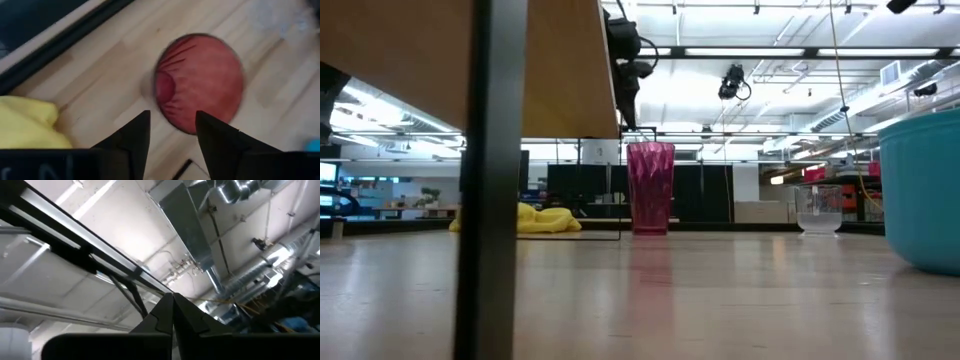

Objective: Stack small to large cups/mugs on shelf
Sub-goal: Put the red cup on the shelf

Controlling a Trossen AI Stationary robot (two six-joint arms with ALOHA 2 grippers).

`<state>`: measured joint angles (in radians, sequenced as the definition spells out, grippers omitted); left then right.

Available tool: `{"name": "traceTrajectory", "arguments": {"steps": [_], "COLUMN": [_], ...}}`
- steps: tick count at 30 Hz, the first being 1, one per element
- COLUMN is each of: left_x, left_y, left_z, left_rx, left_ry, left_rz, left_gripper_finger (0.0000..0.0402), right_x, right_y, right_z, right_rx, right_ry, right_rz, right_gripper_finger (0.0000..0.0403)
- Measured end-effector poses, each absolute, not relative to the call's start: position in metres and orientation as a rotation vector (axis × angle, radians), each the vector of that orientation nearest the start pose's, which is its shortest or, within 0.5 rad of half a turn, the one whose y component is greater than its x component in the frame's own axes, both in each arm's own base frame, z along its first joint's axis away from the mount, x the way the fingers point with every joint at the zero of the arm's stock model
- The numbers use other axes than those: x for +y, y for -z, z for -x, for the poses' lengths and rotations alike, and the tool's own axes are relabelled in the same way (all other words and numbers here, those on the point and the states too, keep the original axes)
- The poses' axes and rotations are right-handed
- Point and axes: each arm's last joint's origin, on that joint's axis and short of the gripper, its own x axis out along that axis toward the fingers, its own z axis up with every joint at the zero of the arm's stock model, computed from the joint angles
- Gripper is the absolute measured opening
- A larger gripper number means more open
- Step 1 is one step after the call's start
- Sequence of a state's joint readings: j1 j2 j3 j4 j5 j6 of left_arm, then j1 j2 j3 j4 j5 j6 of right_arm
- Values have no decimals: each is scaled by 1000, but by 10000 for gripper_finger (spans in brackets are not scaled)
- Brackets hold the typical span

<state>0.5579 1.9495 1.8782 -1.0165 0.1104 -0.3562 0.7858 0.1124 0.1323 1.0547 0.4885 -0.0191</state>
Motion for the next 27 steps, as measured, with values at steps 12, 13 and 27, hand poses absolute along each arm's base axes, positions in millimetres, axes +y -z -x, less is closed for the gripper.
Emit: {"name": "traceTrajectory", "arguments": {"steps": [12,13,27], "left_x": [222,222,224], "left_y": [-284,-283,-283], "left_z": [-358,-359,-361], "left_rx": [1006,1004,988], "left_ry": [-616,-616,-649], "left_rz": [722,722,720], "left_gripper_finger": [169,170,162], "right_x": [35,36,40], "right_y": [-298,-299,-296], "right_z": [-66,-67,-70], "right_rx": [-635,-634,-593], "right_ry": [61,61,62], "right_rz": [-657,-655,-613], "right_gripper_finger": [74,77,84]}}
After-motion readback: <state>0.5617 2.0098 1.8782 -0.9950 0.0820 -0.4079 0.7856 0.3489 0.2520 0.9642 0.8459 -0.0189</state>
